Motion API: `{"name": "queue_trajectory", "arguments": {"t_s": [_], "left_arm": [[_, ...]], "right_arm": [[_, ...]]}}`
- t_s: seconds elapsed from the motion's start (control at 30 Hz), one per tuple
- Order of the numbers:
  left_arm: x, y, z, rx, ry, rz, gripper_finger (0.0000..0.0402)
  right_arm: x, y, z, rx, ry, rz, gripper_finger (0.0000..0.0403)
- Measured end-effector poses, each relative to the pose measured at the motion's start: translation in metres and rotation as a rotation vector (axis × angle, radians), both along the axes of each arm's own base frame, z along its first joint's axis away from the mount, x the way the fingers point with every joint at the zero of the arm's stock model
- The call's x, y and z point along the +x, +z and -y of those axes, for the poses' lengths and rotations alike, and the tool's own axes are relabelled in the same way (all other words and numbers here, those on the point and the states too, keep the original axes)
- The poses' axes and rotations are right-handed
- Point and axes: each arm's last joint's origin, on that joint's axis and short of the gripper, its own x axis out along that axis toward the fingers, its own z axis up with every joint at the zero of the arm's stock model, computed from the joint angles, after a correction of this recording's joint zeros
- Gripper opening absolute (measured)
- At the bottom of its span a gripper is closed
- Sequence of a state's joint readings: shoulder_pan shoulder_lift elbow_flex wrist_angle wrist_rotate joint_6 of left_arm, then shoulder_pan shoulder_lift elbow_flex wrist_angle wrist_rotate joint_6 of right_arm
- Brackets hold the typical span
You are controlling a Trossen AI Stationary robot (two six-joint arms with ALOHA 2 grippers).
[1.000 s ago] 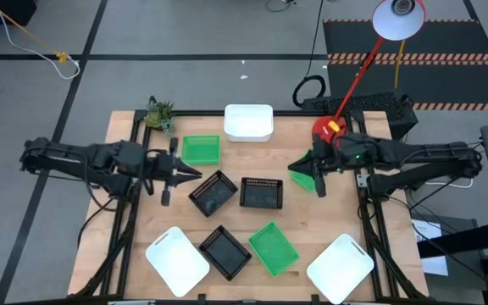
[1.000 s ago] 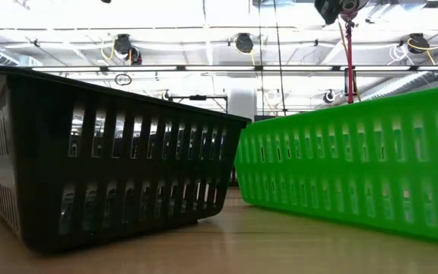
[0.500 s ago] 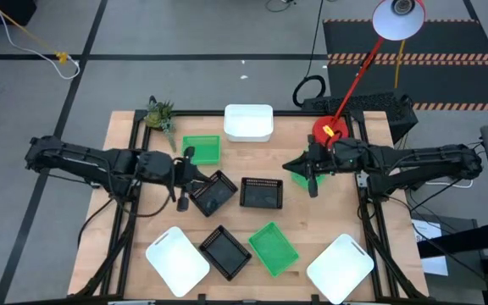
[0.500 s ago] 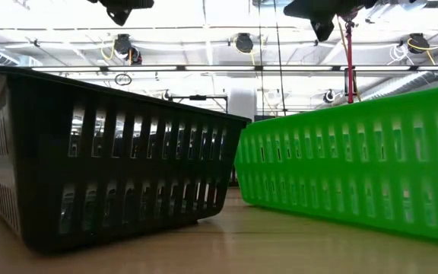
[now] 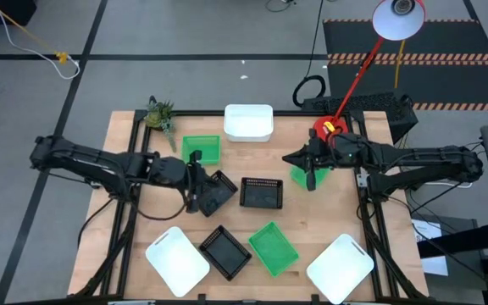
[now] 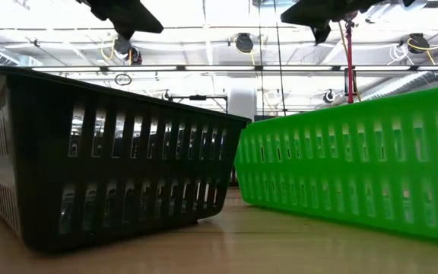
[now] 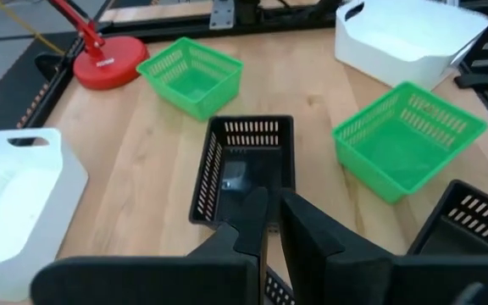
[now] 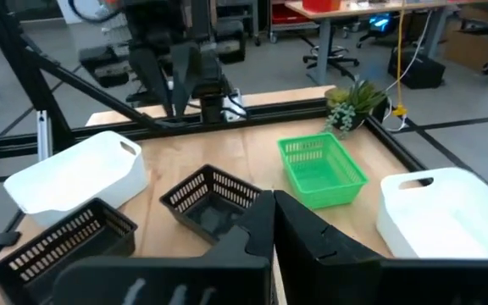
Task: Stack baskets by color
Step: Stack the top left black bin on the top right black bin
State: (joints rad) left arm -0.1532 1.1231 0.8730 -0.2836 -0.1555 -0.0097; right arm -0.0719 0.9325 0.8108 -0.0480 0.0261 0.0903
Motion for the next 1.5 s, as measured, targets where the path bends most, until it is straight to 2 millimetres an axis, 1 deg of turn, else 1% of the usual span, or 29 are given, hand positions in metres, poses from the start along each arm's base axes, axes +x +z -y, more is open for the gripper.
{"name": "queue_trajectory", "arguments": {"t_s": [0.27, 0.57, 0.67, 0.9, 1.0, 1.1, 1.27, 1.37, 1.5], "left_arm": [[0.007, -0.009, 0.001, 0.006, 0.003, -0.039, 0.0036], [0.006, -0.009, 0.002, -0.015, 0.009, -0.040, 0.0039], [0.005, -0.010, 0.004, -0.024, 0.011, -0.054, 0.0059], [0.003, -0.014, 0.003, -0.073, 0.048, -0.099, 0.0127], [0.007, -0.020, 0.004, -0.085, 0.061, -0.128, 0.0147], [0.014, -0.028, 0.006, -0.091, 0.066, -0.154, 0.0159], [0.027, -0.050, 0.009, -0.100, 0.093, -0.241, 0.0161], [0.033, -0.062, 0.011, -0.148, 0.146, -0.285, 0.0161], [0.034, -0.077, 0.025, -0.186, 0.227, -0.344, 0.0161]], "right_arm": [[0.000, 0.002, 0.000, -0.006, 0.006, 0.018, 0.0000], [0.000, 0.001, 0.000, -0.006, 0.007, 0.014, 0.0000], [0.000, 0.001, 0.000, -0.006, 0.007, 0.010, 0.0000], [0.000, 0.000, 0.000, -0.005, 0.008, 0.002, 0.0000], [0.000, 0.000, 0.000, -0.004, 0.008, 0.002, 0.0000], [0.000, 0.000, -0.001, -0.003, 0.014, -0.001, 0.0000], [0.000, 0.000, -0.001, 0.002, 0.034, -0.001, 0.0000], [0.000, 0.000, -0.001, 0.002, 0.034, -0.001, 0.0000], [0.000, 0.000, -0.001, -0.016, 0.038, -0.002, 0.0000]]}}
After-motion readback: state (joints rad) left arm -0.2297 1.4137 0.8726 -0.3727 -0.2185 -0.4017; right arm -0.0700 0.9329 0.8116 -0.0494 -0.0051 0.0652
